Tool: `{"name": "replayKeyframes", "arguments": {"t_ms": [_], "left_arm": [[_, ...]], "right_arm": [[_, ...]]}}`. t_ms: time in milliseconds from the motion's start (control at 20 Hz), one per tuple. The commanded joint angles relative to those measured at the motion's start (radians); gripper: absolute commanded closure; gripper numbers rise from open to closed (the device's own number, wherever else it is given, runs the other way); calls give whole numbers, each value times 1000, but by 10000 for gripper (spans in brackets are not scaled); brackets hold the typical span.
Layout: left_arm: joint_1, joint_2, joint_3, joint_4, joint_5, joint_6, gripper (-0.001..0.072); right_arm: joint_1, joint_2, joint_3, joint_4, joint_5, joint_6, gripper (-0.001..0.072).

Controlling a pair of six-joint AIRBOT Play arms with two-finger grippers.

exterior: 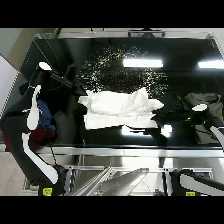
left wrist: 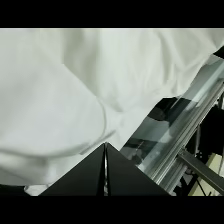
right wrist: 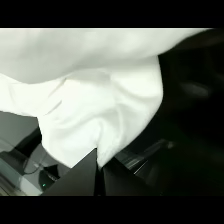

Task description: Fold the shirts.

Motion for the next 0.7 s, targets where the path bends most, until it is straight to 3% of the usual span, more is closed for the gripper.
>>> {"name": "replayKeyframes", "arguments": {"t_ms": [0, 50, 100, 200, 400, 500, 550, 650], "left_arm": [[-3, 0, 35, -54, -52, -31, 355], [-11, 0, 31, -54, -47, -45, 28], [-20, 0, 29, -53, -35, -64, -11], [-56, -1, 29, 8, -19, -68, -11], [-160, -1, 29, 372, 28, -158, -9], [-206, -1, 29, 463, 61, -180, -7], [-220, -1, 29, 471, 76, -180, 44], [-242, -1, 29, 472, 97, -180, 287]], "right_arm": [[-19, 26, 31, -23, 49, 23, 693], [-17, 26, 31, -32, 55, 29, 694], [-15, 26, 31, -32, 56, 31, 693], [-15, 26, 31, -32, 59, 31, 694], [-14, 26, 31, -32, 59, 29, 693], [-14, 26, 31, -32, 59, 29, 694], [-14, 26, 31, -32, 59, 28, 693], [-15, 26, 31, -32, 59, 21, 694]]}}
